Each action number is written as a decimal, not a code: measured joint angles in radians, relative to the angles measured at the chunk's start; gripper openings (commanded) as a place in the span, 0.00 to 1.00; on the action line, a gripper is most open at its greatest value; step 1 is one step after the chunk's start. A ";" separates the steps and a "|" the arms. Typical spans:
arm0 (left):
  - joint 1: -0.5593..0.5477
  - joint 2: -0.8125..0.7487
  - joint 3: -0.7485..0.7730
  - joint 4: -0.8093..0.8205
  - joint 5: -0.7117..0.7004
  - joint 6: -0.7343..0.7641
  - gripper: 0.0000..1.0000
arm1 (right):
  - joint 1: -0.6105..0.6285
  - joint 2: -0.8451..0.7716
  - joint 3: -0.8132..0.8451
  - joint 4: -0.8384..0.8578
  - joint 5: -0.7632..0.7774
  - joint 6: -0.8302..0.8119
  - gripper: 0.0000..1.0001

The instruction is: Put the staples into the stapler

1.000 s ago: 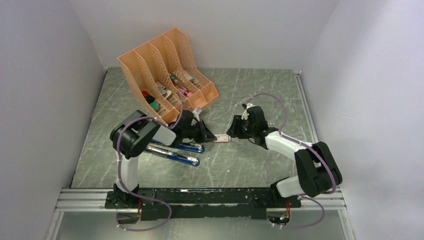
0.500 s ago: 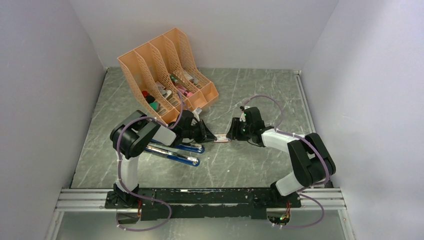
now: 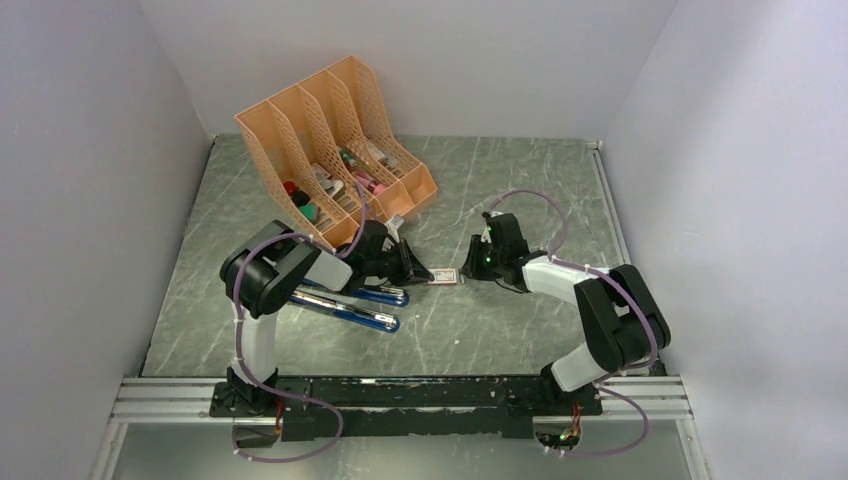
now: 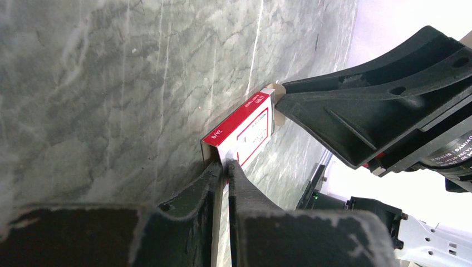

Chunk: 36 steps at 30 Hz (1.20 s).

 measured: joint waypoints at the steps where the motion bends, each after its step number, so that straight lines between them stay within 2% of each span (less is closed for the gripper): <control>1: 0.000 0.000 0.000 0.000 0.000 0.000 0.13 | 0.000 0.000 0.000 -0.001 0.001 0.000 0.25; 6: 0.000 0.000 0.000 0.000 0.000 0.000 0.13 | 0.000 0.000 0.000 -0.005 0.015 0.000 0.17; 14: 0.000 0.000 0.001 -0.001 0.000 0.000 0.12 | 0.000 0.000 0.000 -0.010 0.003 -0.001 0.10; 19: 0.000 0.000 0.001 -0.001 0.000 0.000 0.12 | 0.000 0.002 0.000 -0.009 -0.030 -0.004 0.00; 36: 0.002 0.000 0.002 -0.003 0.000 0.000 0.12 | 0.001 0.001 0.015 -0.058 0.032 -0.005 0.00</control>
